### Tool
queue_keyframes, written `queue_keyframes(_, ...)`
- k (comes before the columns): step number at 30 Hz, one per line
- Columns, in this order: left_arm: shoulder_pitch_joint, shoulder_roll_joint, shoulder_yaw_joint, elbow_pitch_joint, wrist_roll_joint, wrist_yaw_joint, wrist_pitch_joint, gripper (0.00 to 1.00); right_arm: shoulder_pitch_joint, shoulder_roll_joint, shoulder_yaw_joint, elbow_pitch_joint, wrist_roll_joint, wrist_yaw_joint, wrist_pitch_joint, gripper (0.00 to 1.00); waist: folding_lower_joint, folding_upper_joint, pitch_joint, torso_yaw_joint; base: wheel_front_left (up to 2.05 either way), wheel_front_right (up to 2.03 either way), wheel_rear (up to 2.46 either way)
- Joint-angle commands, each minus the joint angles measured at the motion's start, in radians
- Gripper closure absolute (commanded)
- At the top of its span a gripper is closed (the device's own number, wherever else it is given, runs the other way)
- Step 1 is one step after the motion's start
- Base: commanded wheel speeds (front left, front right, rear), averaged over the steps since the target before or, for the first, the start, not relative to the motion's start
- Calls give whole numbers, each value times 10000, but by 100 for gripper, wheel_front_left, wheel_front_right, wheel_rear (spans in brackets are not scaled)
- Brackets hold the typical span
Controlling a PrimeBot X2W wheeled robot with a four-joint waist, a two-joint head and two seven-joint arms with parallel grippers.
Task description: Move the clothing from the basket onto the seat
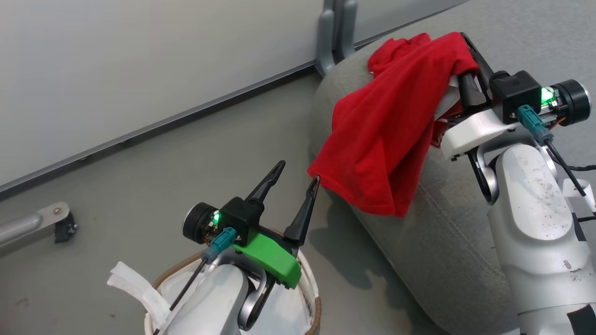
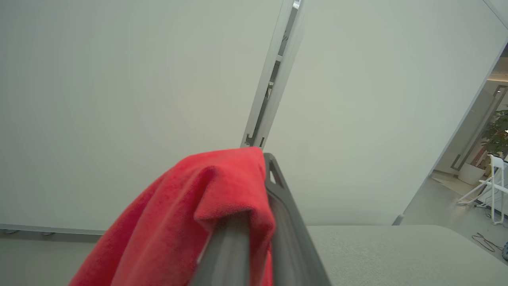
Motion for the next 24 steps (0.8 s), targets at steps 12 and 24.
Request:
queue_keyframes(12,141,33,-272,70,560,-116,3,0,183,-336,-283,256,154,-13,-7,100,0,-1,920,-2114,0,0,0)
queue_keyframes(24,-233,53,-262,-167,907,-153,3,0,-1217,-1224,-611,372,-57,-13,-7,100,0,-1,1727,-1295,0,0,0)
